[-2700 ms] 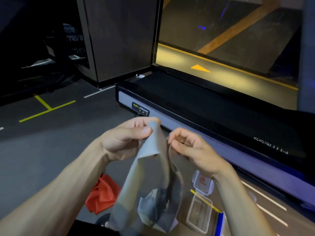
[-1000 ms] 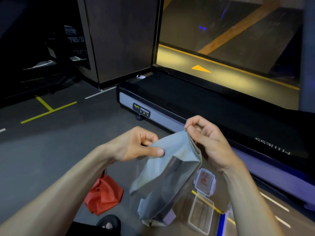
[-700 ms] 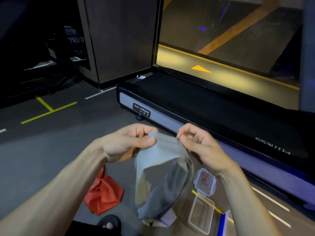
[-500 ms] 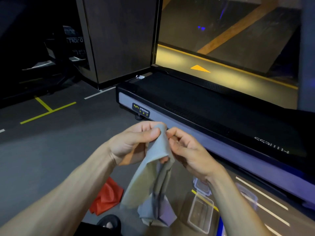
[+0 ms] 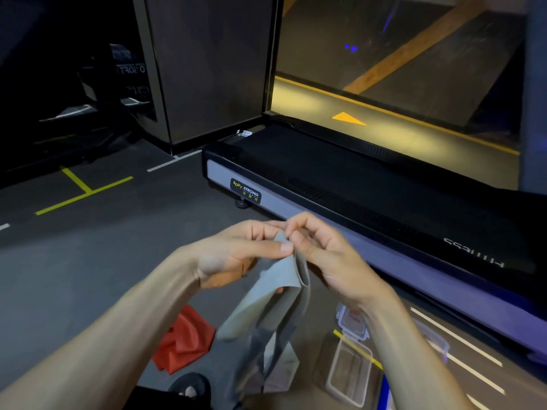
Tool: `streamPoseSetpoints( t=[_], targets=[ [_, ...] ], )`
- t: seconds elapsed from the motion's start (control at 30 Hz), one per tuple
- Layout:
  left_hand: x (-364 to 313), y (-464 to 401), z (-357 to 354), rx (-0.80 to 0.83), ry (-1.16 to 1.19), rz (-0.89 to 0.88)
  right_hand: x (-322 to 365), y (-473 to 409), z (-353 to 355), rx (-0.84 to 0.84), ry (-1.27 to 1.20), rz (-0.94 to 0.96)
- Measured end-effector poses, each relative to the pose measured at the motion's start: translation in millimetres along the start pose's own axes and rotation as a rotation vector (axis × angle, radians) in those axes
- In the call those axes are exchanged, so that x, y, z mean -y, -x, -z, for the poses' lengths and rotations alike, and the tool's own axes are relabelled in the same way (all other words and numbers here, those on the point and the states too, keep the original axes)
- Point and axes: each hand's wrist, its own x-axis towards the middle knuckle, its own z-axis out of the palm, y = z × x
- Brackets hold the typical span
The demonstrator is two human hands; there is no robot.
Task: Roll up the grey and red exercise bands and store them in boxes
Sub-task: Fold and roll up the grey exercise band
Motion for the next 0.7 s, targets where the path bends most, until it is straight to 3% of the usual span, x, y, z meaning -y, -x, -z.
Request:
streamPoseSetpoints(
  t=[0.23,0.37,0.57,0.7],
  targets=[
    [2,7,12,0.017,-0.299,0.146,7,6,17,0.011,0.407,0.009],
    [5,12,14,0.13,-0.324,0.223,15,10,27,-0.092,0.154,0.047],
    [10,8,14,-0.045,-0.339,0.149,16,15,38,-0.153,0.065,0.056],
    [9,7,13,-0.059,-0.317,0.121,16,17,40,-0.167,0.014,0.039]
  ],
)
